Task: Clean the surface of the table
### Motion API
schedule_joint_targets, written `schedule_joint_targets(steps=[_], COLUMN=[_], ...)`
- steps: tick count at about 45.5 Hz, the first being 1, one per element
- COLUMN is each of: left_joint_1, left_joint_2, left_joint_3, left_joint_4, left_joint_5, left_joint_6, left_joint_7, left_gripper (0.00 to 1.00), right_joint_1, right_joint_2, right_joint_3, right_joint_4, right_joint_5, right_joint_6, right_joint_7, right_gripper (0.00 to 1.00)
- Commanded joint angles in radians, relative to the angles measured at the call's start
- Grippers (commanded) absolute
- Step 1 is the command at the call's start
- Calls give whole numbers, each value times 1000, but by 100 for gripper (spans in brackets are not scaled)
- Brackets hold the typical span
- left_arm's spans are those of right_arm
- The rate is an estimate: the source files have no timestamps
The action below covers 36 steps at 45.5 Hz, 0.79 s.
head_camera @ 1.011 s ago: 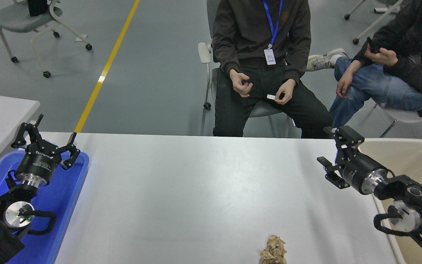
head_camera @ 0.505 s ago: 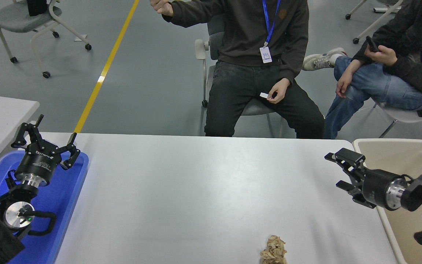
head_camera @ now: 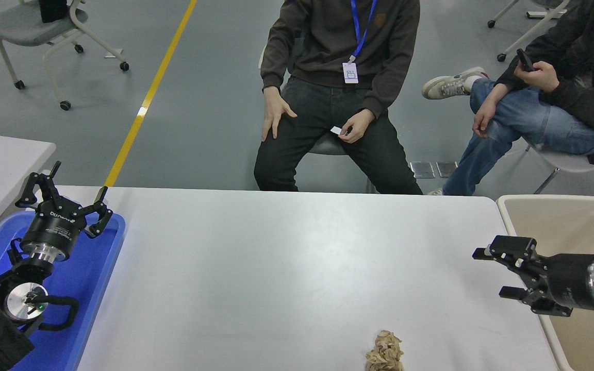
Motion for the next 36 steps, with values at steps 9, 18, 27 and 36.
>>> schedule_joint_targets(steps=[9,18,27,36], left_joint_1=[1,1,1,1], left_joint_2=[0,0,0,0], left_joint_3=[0,2,2,2], left_joint_4=[0,0,0,0], left_joint_5=[0,0,0,0], left_joint_6=[0,0,0,2], left_joint_7=[0,0,0,-2], left_gripper=[100,100,100,100], right_joint_1=[51,51,55,66], right_joint_2=[68,162,243,228], right_joint_3=[-19,-19,24,27], right_joint_4=[50,72,122,214], right_joint_5=[-287,-355,-350,-349], right_joint_6=[33,33,51,82], right_joint_7=[-64,-183,-338,-400], right_gripper=[100,100,100,100])
